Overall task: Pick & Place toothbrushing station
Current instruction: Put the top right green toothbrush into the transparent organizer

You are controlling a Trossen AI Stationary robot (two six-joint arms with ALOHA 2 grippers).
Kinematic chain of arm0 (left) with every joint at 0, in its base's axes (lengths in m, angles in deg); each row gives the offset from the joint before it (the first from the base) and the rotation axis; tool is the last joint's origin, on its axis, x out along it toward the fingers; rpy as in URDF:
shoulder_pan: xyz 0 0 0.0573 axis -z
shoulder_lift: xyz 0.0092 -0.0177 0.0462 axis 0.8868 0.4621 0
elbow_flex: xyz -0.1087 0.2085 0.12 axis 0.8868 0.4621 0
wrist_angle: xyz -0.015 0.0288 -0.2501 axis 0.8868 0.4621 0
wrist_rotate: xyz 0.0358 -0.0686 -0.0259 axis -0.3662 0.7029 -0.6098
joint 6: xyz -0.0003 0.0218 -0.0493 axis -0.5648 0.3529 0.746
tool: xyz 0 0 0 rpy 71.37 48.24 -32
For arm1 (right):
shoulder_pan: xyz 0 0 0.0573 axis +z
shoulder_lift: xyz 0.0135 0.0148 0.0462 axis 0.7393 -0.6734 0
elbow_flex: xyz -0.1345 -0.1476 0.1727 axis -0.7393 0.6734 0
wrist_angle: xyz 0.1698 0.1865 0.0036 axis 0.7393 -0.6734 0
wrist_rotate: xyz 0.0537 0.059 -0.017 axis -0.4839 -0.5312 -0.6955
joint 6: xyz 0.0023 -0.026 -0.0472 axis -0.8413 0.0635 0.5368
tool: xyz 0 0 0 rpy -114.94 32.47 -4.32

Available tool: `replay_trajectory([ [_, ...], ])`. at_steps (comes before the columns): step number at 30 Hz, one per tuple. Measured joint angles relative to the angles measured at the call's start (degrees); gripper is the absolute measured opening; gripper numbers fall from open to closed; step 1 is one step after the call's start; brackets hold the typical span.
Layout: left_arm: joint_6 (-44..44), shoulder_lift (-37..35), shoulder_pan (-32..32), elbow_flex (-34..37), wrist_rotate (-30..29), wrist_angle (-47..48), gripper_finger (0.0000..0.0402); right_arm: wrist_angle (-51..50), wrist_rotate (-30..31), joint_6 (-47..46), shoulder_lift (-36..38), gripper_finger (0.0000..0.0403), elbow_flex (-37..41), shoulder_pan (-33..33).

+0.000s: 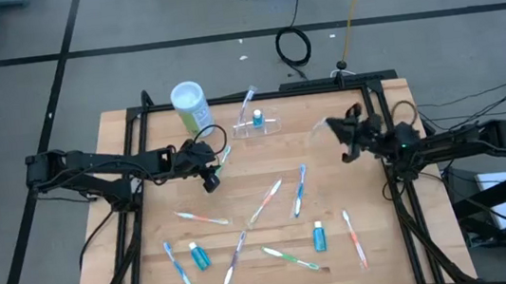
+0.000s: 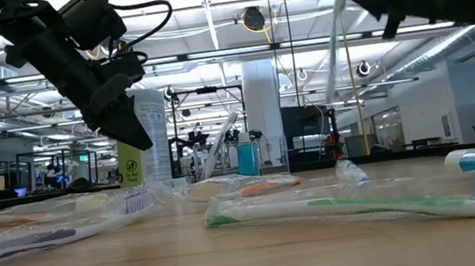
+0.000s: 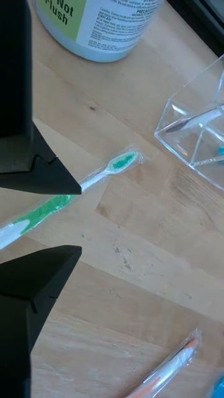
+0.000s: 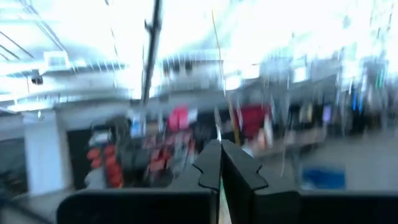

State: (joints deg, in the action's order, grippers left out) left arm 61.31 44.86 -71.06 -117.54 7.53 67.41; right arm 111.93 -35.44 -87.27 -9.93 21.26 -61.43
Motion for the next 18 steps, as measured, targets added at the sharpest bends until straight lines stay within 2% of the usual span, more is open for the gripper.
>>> replay_trajectory([
  [3,-0.02,0.0,0.01,0.0,-1.61,-0.2,0.015,-0.99,-0.02,2.9,-0.17,0.0001,-3.18,-0.02],
  [7,0.0,0.0,0.0,0.0,-4.12,-2.26,0.015,-10.18,0.06,7.12,-3.92,0.0,-10.21,-0.23],
  [10,-0.02,0.0,-0.02,0.0,-4.34,-3.84,0.015,-15.22,-0.02,11.05,-9.98,0.0,-16.59,-1.32],
  [15,0.0,0.0,0.07,0.0,-4.32,-4.39,0.015,-15.93,-0.05,17.71,-22.09,0.0,-26.04,-4.62],
  [18,0.01,0.0,0.07,0.0,-4.32,-4.32,0.015,-15.68,-0.02,18.35,-28.42,0.0,-31.0,-7.43],
])
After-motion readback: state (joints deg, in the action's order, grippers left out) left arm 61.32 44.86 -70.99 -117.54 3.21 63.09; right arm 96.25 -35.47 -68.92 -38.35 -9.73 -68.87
